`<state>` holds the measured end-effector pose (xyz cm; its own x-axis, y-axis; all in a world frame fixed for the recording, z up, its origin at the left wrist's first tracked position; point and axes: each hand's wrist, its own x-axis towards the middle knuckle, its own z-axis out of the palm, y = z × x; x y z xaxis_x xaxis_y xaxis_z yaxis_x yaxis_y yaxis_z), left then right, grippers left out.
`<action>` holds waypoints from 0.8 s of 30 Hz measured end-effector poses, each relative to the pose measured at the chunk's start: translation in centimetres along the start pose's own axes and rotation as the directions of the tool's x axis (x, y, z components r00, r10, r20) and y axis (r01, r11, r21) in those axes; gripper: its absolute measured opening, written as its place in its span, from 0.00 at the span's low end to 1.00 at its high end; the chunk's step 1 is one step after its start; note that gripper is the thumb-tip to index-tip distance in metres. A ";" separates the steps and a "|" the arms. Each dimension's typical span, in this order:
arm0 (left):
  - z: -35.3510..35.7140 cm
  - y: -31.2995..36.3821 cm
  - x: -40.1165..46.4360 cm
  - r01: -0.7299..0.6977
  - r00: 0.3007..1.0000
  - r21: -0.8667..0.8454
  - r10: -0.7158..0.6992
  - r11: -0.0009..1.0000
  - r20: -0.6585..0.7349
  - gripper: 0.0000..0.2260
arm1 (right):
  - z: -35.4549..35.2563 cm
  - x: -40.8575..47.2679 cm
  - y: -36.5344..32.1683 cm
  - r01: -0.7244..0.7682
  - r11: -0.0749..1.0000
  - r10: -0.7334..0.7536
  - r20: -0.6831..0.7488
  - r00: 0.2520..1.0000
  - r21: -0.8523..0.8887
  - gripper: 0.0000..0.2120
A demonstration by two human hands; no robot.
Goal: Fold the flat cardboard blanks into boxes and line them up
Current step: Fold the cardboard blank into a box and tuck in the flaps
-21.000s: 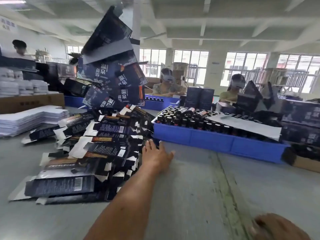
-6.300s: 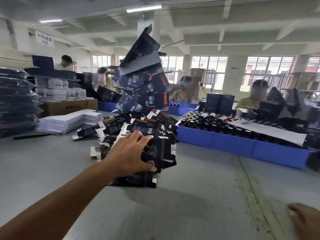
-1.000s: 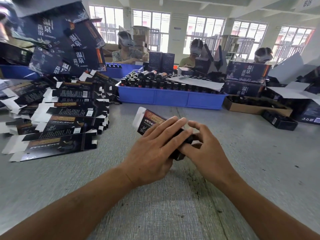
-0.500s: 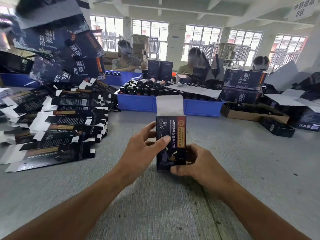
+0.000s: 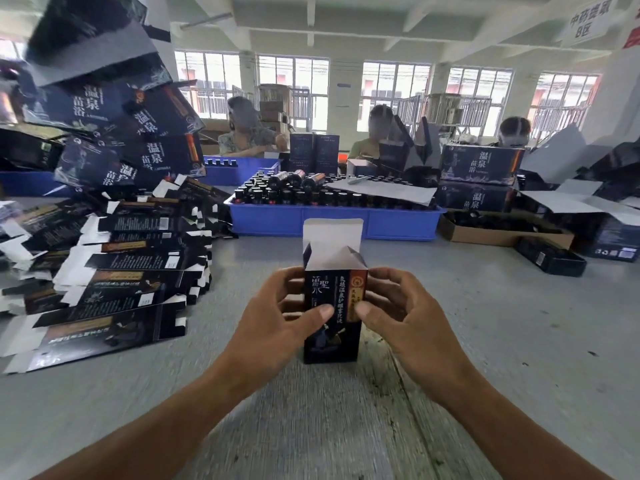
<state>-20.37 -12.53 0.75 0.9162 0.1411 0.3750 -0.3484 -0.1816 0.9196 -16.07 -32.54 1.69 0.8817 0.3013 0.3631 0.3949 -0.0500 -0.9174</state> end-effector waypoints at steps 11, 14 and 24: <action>0.3 0.1 -1.5 -0.254 0.966 0.317 0.257 0.914 0.035 0.30 | 0.1 -0.6 -1.2 0.175 0.972 -0.161 0.094 0.982 -0.156 0.29; 0.3 0.6 -1.6 -0.258 0.965 0.264 0.262 0.929 0.019 0.24 | 0.0 -0.7 -1.4 0.188 0.971 -0.174 0.108 0.979 -0.145 0.25; 1.0 2.2 -1.8 -0.353 0.924 0.194 0.373 0.915 -0.078 0.09 | 0.4 -0.9 -2.6 0.246 0.969 -0.246 -0.023 0.969 0.033 0.10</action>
<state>-22.61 -14.14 2.02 0.7016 0.1381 0.6991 -0.6043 -0.4045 0.6864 -18.00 -32.32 3.70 0.7633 0.2824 0.5810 0.5912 0.0570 -0.8045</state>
